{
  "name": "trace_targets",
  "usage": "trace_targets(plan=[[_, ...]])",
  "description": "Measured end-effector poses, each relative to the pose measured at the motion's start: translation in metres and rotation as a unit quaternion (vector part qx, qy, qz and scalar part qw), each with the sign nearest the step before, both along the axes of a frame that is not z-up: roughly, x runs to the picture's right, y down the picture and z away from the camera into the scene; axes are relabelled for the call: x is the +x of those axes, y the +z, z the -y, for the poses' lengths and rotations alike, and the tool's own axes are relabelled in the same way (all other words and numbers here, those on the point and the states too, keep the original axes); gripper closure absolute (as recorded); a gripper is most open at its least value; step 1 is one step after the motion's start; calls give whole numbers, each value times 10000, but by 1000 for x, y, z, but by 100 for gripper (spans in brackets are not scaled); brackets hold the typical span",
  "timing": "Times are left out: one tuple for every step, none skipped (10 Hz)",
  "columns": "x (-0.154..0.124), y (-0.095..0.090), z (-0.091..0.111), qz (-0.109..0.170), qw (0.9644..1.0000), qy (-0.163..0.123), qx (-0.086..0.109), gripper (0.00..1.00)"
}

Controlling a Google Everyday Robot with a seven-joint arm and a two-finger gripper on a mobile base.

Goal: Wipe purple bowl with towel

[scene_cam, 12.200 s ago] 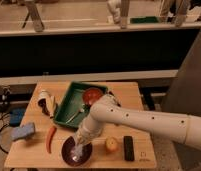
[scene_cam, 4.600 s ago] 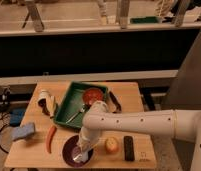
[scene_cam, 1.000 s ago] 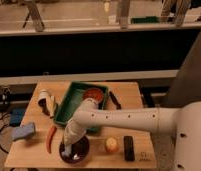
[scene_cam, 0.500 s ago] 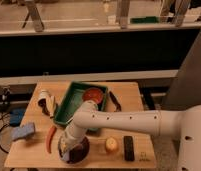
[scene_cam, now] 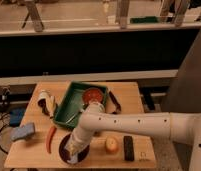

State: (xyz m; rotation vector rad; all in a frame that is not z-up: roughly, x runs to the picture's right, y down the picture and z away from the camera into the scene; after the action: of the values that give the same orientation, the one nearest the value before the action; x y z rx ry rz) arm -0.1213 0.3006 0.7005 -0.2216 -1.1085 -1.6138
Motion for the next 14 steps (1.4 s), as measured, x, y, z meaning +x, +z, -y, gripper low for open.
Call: trace_targets(plan=[[8,5,-2,-157,9999,-47,11,100],[21,13,-2,-388,9992,-77,53,100],[27,20,0,-556,9983,-132,112,100],[31,29,3,-690,9973,-170,159,100],[33,41,10,-802,9964,-169,222,100],[36,49,15,-861,9958,-146,266,100],[35,54,20,-875,9956,-115,319,100],[27,57,24,-838,9957,-86,377,100],[20,59,25,-782,9961,-46,402,100],[9,59,27,-667,9969,26,407,100],[-6,58,28,-462,9981,123,377,100],[-15,55,27,-247,9990,218,307,100],[-20,51,26,-97,9992,277,254,100],[-22,45,26,56,9991,355,206,100]])
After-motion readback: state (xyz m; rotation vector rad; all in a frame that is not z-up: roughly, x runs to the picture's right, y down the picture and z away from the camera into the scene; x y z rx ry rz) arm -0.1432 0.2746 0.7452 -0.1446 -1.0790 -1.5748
